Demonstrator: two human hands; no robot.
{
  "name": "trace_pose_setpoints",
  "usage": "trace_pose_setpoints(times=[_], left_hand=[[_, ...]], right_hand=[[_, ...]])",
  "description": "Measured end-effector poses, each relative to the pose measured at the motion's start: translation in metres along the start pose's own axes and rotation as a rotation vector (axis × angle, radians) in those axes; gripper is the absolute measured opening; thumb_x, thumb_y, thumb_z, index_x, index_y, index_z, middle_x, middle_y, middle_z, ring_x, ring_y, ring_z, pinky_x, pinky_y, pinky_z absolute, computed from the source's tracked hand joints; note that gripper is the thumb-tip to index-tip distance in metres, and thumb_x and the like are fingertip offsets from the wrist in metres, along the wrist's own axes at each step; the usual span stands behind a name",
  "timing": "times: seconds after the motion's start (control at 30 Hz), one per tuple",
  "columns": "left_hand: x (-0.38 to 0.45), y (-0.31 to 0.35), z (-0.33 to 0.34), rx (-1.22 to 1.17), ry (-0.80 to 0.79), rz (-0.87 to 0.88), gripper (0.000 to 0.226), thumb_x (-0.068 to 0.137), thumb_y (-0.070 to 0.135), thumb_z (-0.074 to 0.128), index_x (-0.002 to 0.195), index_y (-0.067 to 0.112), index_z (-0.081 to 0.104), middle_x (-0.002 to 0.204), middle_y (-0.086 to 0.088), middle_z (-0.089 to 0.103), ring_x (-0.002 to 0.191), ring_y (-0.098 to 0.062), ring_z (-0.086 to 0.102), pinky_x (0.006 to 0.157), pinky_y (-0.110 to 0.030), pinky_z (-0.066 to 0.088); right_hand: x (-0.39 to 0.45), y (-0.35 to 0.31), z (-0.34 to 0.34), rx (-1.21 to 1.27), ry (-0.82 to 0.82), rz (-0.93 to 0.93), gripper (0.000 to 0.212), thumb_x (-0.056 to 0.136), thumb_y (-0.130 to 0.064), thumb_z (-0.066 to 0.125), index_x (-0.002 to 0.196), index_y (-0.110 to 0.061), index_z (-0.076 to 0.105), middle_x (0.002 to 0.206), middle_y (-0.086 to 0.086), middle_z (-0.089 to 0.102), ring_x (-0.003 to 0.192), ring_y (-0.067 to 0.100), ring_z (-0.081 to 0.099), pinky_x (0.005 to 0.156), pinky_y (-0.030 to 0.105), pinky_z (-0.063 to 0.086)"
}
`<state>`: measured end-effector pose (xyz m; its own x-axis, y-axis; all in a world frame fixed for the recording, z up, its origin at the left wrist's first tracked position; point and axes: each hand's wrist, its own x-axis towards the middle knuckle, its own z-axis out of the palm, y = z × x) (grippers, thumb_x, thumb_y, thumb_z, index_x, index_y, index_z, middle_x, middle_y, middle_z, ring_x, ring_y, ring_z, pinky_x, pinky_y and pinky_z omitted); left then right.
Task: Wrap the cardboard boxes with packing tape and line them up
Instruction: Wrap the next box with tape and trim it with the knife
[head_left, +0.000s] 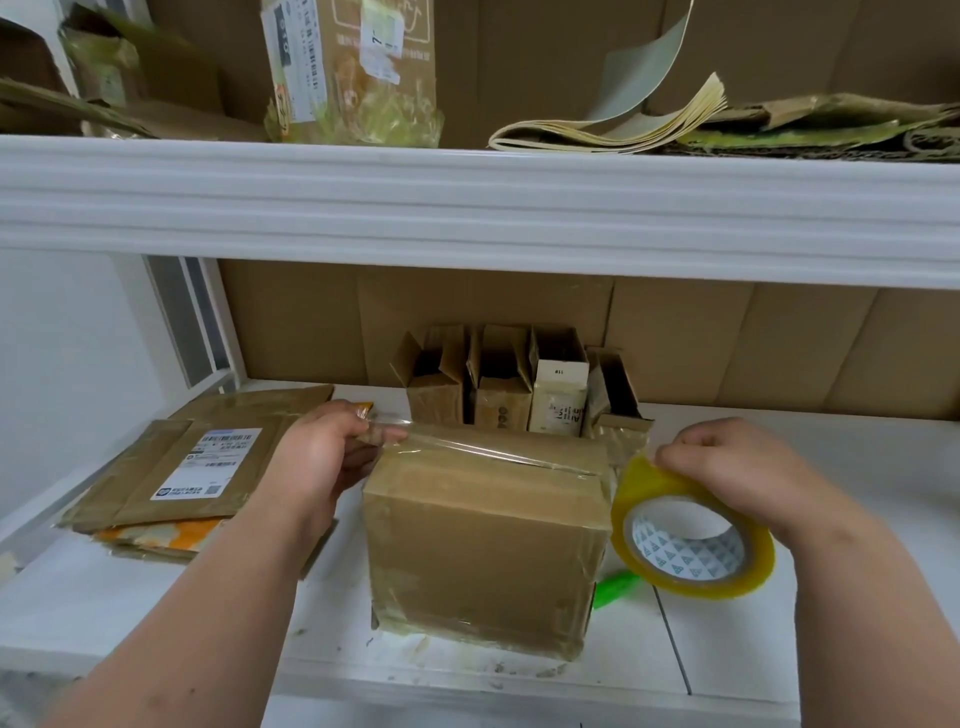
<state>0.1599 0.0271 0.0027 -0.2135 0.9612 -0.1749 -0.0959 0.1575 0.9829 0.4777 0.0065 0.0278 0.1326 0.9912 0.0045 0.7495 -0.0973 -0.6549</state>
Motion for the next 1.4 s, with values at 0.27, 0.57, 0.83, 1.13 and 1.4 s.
trace_pose_setpoints(times=[0.27,0.57,0.83,1.13,1.4], left_hand=[[0.01,-0.013,0.005,-0.184,0.133,-0.045,0.024,0.09,0.005,0.042,0.095,-0.007,0.062,0.087,-0.019,0.072,0.076,-0.029,0.05,0.071,-0.039,0.041],[0.002,-0.025,-0.001,-0.123,0.057,-0.263,0.007,0.082,0.005,0.056,0.076,0.009,0.056,0.077,-0.013,0.056,0.076,-0.029,0.054,0.073,-0.041,0.048],[0.002,-0.043,-0.001,-0.14,0.046,-0.126,0.013,0.095,0.007,0.056,0.086,0.016,0.06,0.075,-0.01,0.066,0.071,-0.026,0.057,0.071,-0.042,0.049],[-0.015,-0.022,-0.008,0.234,-0.013,0.008,0.042,0.098,0.05,0.051,0.093,0.016,0.074,0.092,0.001,0.075,0.097,-0.018,0.065,0.088,-0.033,0.047],[-0.032,-0.017,0.001,0.528,-0.138,0.015,0.049,0.093,0.062,0.047,0.126,0.03,0.063,0.14,0.003,0.056,0.131,-0.022,0.047,0.114,-0.044,0.033]], right_hand=[[0.003,-0.005,0.008,-0.087,-0.1,0.054,0.03,0.087,-0.036,0.064,0.068,-0.014,0.064,0.069,0.006,0.063,0.072,0.021,0.061,0.065,0.031,0.042],[0.002,0.001,0.015,-0.087,-0.077,0.055,0.032,0.086,-0.035,0.06,0.061,-0.017,0.051,0.061,0.0,0.05,0.064,0.018,0.05,0.062,0.032,0.034],[0.002,0.004,0.023,-0.051,-0.037,0.046,0.029,0.085,-0.035,0.062,0.063,-0.017,0.055,0.063,0.0,0.053,0.066,0.019,0.051,0.062,0.032,0.035],[-0.001,0.008,0.026,0.032,0.001,0.061,0.017,0.084,-0.031,0.063,0.074,-0.017,0.064,0.076,0.002,0.064,0.073,0.017,0.056,0.062,0.031,0.04],[-0.008,0.015,0.028,0.082,0.018,0.077,0.017,0.085,-0.03,0.062,0.075,-0.016,0.065,0.08,0.003,0.067,0.077,0.02,0.059,0.065,0.033,0.042]])
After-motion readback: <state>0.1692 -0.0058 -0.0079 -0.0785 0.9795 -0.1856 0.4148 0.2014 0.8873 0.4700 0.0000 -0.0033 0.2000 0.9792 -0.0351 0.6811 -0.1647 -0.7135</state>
